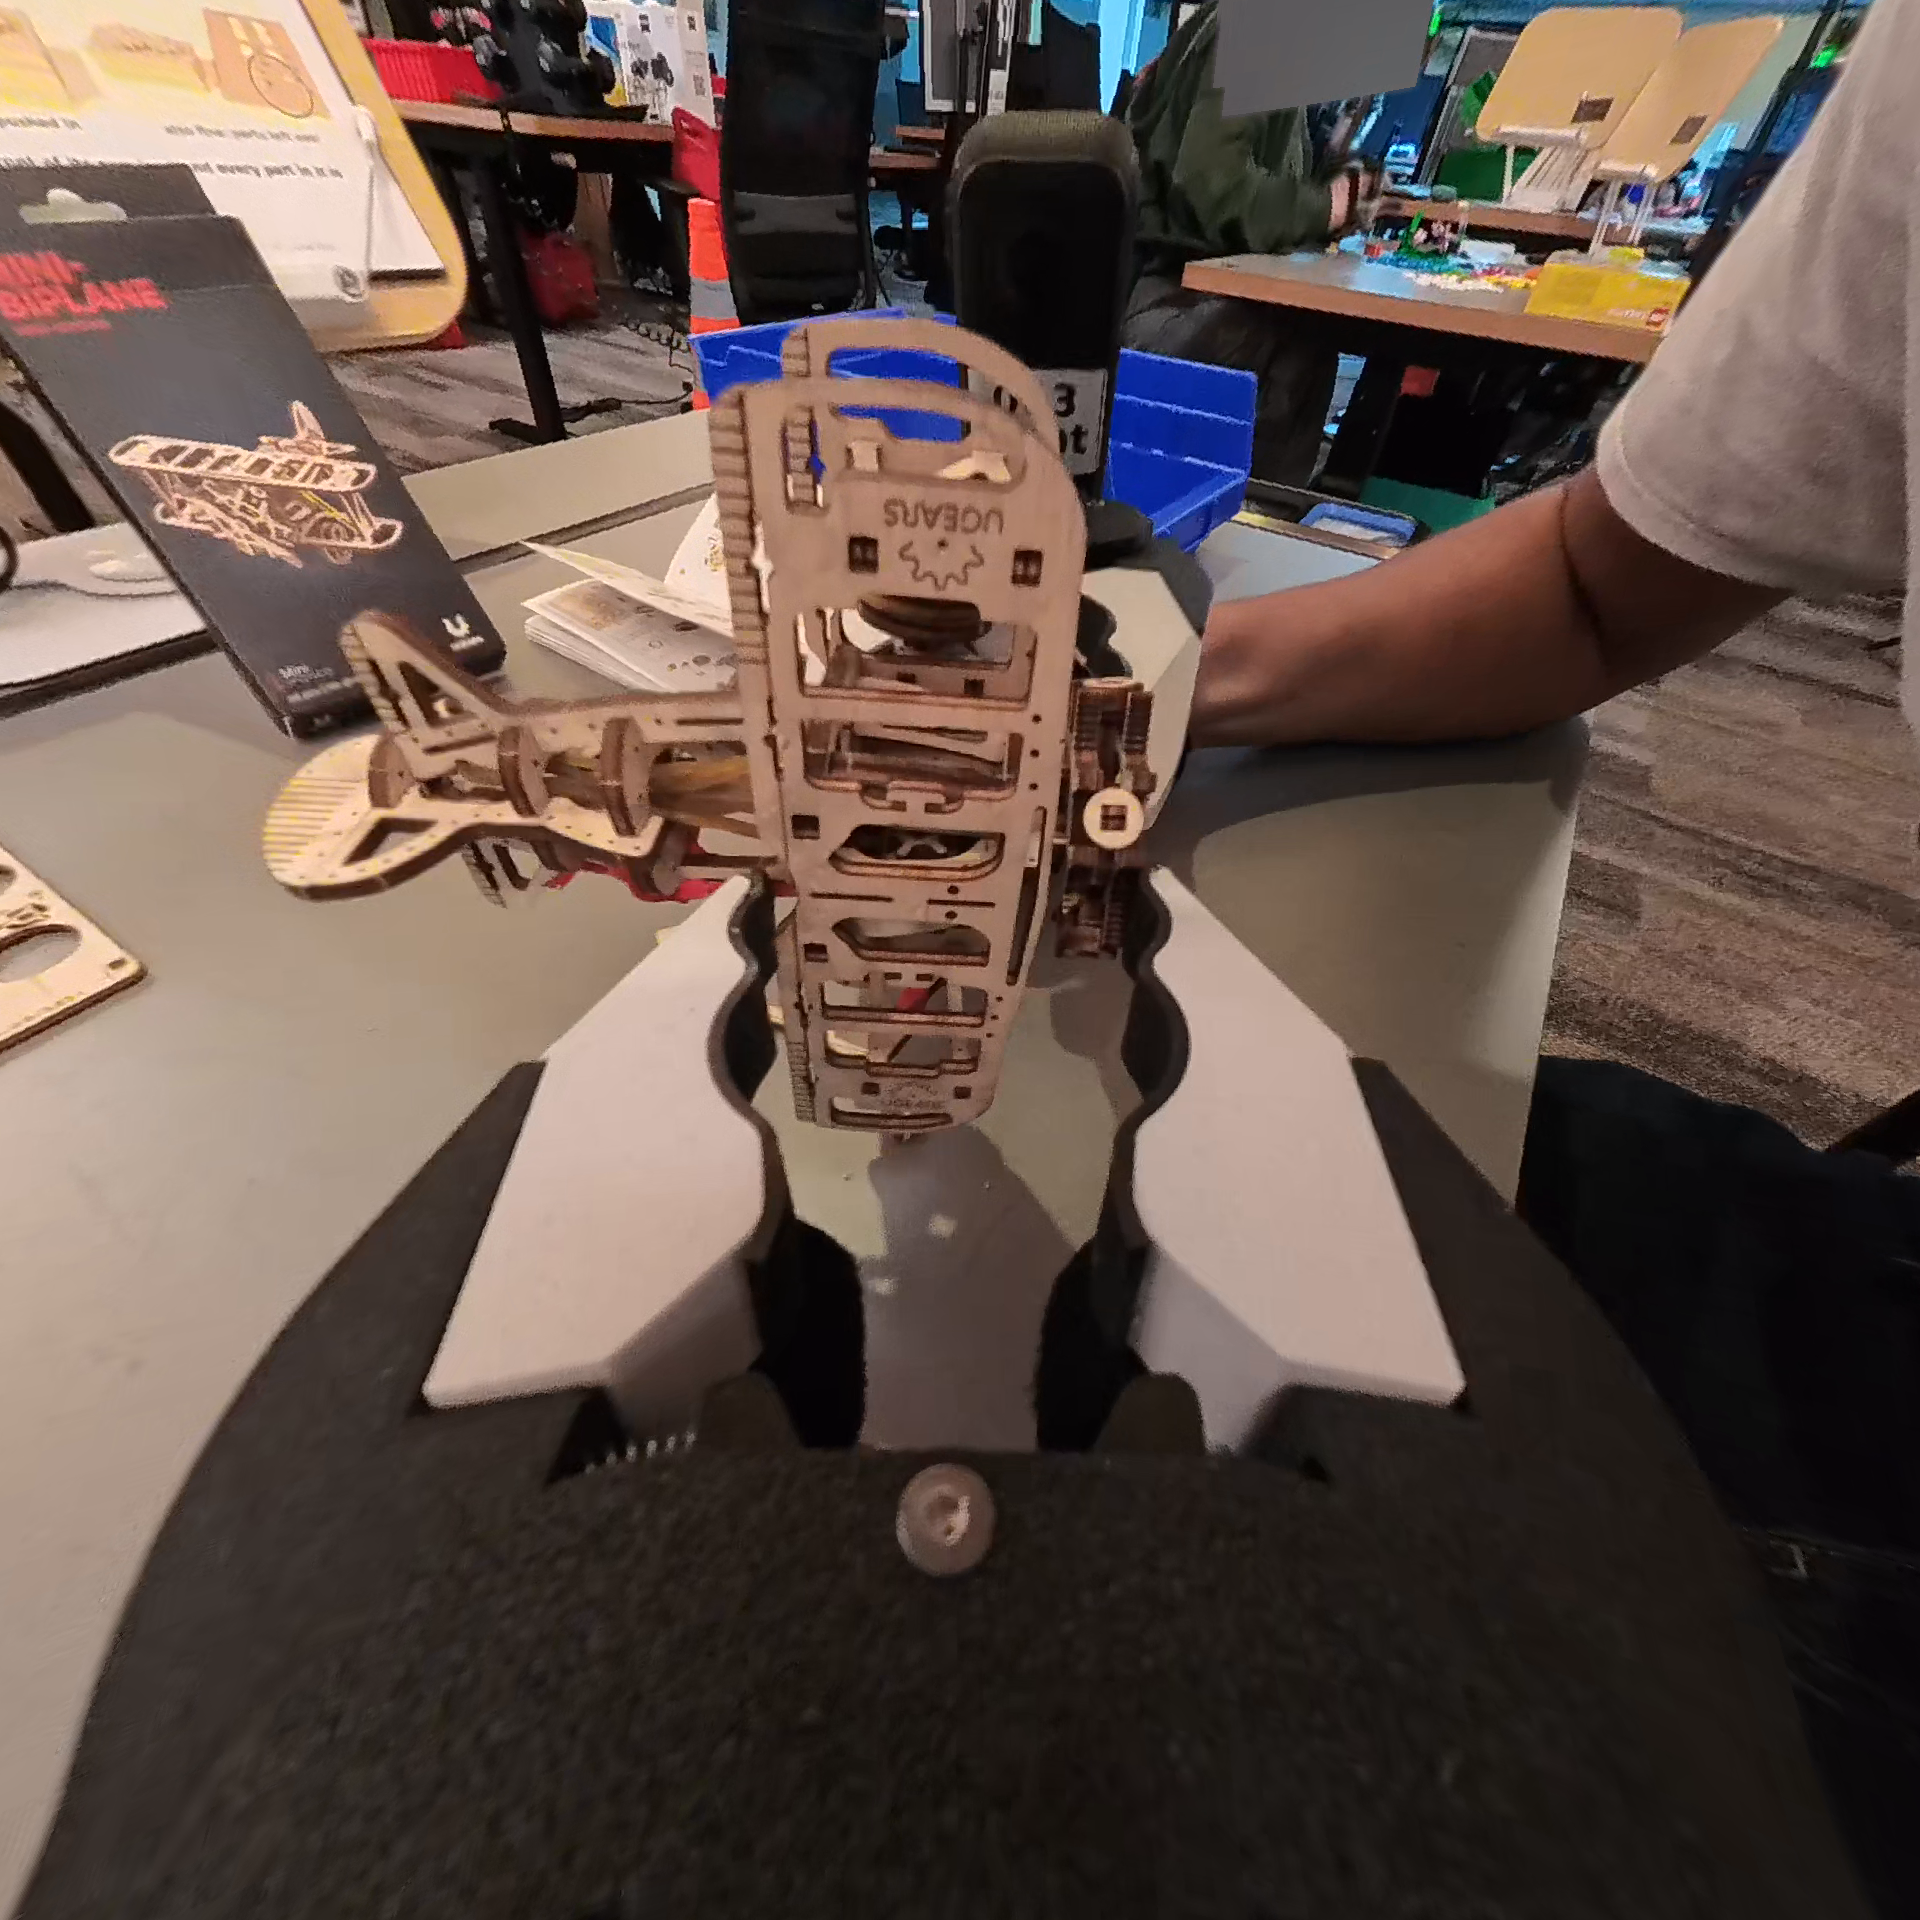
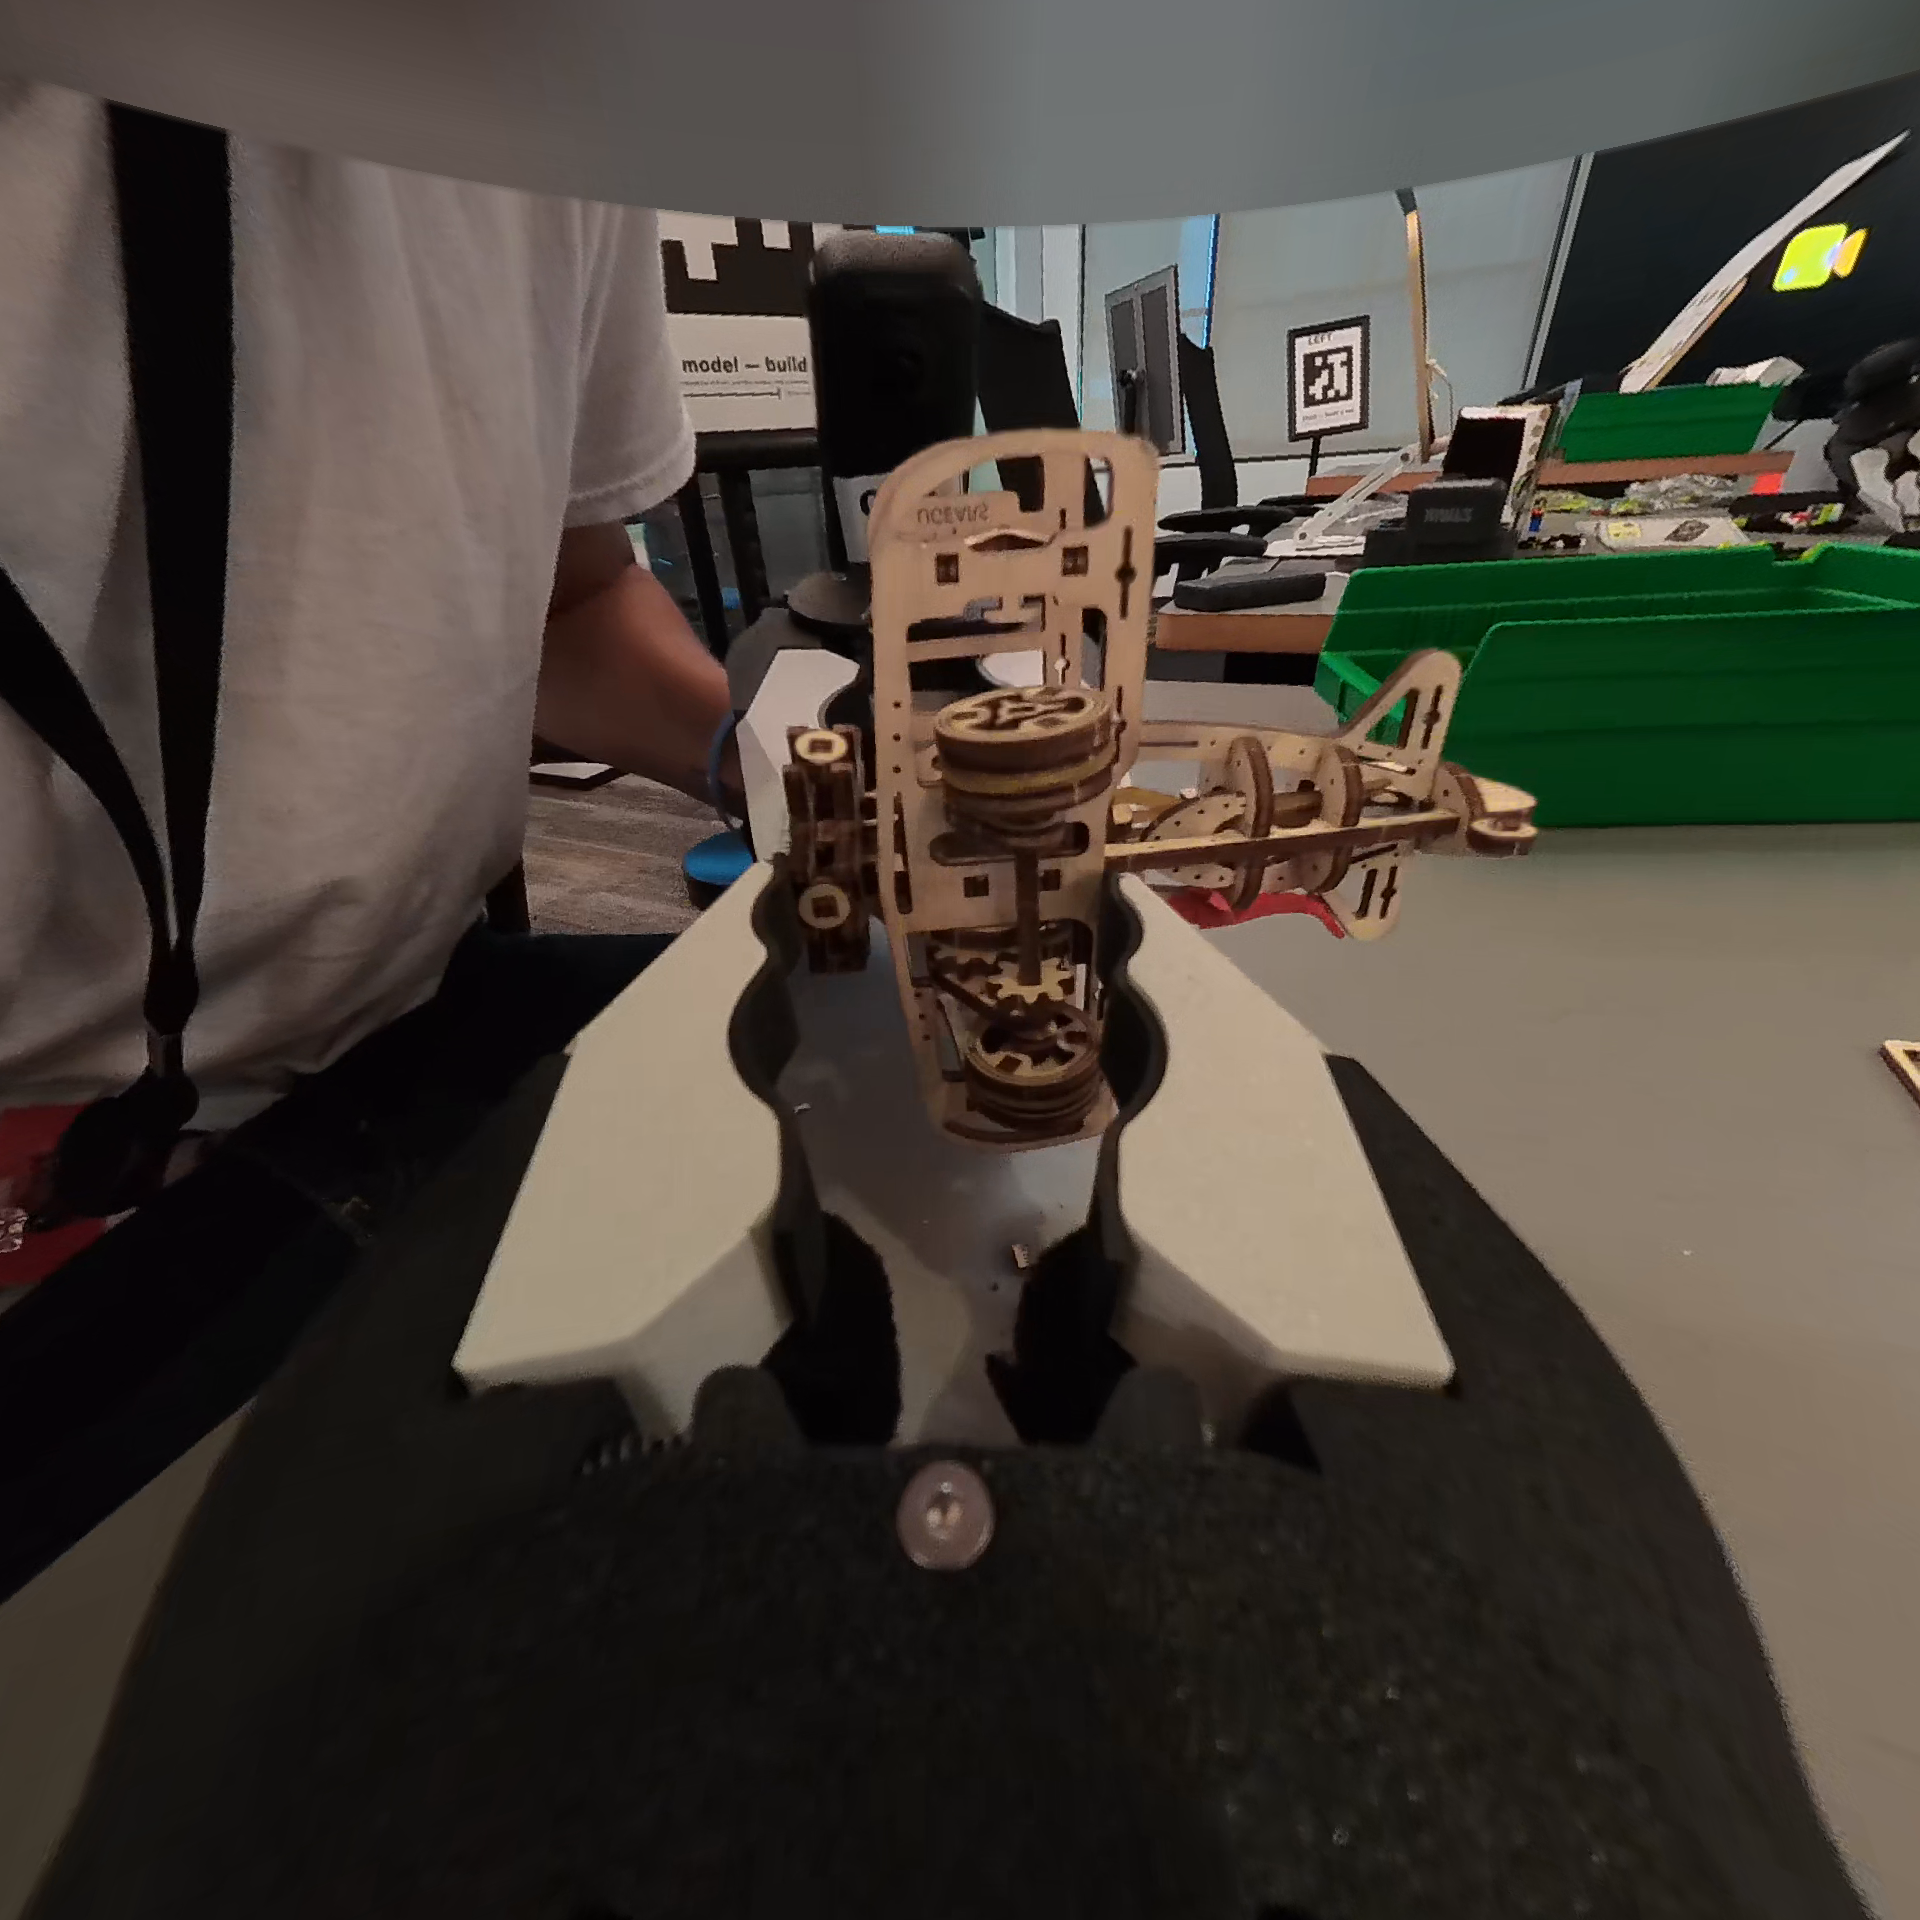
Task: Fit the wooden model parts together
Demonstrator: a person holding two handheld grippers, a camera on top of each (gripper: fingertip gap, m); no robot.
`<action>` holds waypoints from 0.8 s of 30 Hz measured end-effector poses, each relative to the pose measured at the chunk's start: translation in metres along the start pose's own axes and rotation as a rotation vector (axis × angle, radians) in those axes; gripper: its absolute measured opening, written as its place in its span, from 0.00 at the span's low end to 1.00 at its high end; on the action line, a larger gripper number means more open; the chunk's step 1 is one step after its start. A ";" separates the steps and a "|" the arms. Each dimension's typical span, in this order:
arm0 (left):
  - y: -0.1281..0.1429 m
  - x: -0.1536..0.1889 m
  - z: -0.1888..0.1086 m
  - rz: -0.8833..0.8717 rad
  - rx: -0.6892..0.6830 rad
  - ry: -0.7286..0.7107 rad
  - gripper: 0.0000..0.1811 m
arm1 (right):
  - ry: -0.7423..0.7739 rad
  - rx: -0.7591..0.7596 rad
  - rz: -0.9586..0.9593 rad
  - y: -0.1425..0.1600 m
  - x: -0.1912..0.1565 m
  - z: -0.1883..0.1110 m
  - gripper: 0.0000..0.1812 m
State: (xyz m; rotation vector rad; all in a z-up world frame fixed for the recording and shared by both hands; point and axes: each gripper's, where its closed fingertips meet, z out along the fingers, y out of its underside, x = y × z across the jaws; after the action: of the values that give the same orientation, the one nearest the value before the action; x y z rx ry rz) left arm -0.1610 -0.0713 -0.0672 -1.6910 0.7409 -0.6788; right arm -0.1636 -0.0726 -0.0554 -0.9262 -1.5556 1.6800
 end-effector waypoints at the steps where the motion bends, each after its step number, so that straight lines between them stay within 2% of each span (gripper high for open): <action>1: 0.001 -0.001 0.000 0.001 -0.006 0.003 0.36 | 0.003 -0.004 0.006 0.001 0.000 0.000 0.31; 10: 0.003 -0.003 0.000 -0.049 -0.005 0.013 0.35 | 0.006 -0.024 0.040 0.003 0.003 0.000 0.31; 18: 0.006 0.000 0.000 0.014 -0.033 -0.005 0.35 | -0.003 -0.052 -0.015 0.007 0.000 0.001 0.30; 24: 0.014 -0.007 -0.002 -0.040 -0.039 0.008 0.33 | 0.003 -0.094 0.045 0.013 0.001 0.004 0.37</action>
State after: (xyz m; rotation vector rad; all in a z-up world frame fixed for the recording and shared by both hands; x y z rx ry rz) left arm -0.1687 -0.0696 -0.0807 -1.7437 0.7315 -0.7035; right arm -0.1680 -0.0749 -0.0683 -1.0182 -1.6352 1.6470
